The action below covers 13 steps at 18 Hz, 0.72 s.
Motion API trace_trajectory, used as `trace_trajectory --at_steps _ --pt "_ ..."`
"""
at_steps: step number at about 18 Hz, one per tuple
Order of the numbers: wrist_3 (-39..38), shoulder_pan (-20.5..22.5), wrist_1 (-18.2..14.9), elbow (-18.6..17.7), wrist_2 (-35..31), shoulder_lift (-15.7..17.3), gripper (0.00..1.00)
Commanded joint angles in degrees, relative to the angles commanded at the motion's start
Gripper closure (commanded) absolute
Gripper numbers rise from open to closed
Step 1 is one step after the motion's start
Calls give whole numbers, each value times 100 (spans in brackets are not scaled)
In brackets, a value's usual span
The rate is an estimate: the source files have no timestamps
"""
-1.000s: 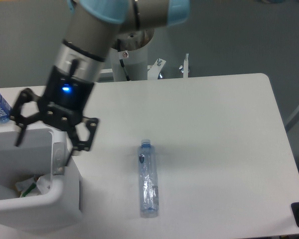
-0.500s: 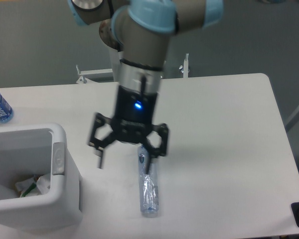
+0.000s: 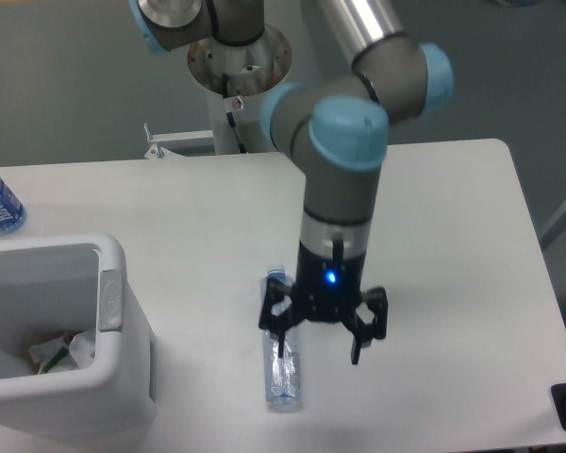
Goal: Place the trash in the trash can
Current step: 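Move the open gripper back over the clear water bottle, then lower the gripper around the bottle's cap end and close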
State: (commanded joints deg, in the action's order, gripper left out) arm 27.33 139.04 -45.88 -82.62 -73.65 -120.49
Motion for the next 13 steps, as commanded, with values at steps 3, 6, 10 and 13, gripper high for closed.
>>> trace_trajectory --at_steps 3,6,10,13 --pt "-9 -88 0 -18 9 -229 0" --pt "-26 -254 -9 -53 0 -431 0" --pt "-27 -360 -9 -263 -96 -432 0" --pt "-35 -457 -9 -317 -290 -502 0"
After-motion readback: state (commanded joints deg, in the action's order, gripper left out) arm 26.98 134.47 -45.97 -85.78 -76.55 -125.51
